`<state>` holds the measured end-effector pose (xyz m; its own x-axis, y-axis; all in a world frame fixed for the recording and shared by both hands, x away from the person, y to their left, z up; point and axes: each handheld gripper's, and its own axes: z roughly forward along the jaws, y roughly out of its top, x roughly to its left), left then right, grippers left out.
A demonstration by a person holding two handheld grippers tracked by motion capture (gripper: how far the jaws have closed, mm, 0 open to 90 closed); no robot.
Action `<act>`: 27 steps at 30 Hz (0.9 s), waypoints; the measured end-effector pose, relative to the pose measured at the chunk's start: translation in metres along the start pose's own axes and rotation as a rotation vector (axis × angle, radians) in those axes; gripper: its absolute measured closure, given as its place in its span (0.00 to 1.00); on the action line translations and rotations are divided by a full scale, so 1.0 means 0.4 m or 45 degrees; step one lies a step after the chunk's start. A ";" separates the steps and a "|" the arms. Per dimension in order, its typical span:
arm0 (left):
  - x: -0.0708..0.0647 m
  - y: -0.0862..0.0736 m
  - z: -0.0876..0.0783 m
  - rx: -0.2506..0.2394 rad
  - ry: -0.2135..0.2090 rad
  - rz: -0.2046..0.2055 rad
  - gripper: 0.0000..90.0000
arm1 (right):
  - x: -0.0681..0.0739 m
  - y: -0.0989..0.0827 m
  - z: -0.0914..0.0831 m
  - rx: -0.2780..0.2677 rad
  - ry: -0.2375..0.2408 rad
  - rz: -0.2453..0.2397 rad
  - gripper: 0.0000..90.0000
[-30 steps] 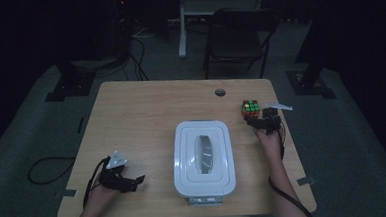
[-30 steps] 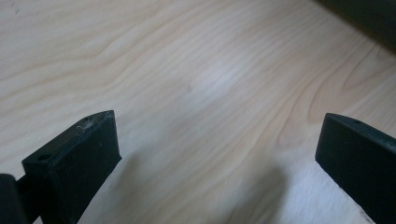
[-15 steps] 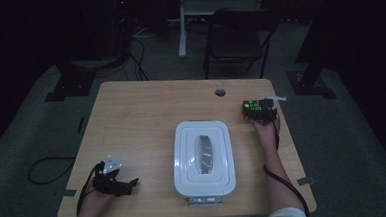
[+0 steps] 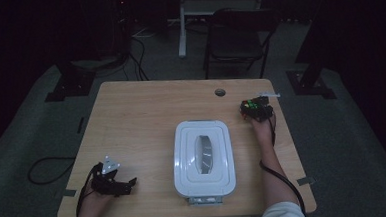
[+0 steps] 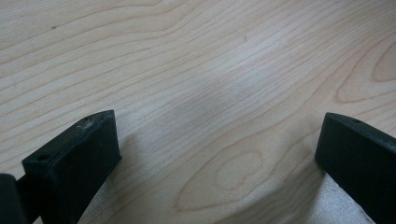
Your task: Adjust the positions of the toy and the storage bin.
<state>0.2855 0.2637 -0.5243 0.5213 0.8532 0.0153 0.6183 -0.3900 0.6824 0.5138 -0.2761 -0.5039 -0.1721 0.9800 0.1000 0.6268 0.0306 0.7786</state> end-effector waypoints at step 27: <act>-0.003 -0.003 -0.003 0.003 0.014 -0.015 0.01 | 0.015 -0.056 -0.198 0.015 0.006 -0.124 0.38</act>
<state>0.2833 0.2634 -0.5242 0.5071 0.8618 0.0153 0.6261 -0.3805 0.6806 0.4385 -0.2865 -0.4714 -0.2362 0.9713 0.0276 0.6158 0.1277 0.7775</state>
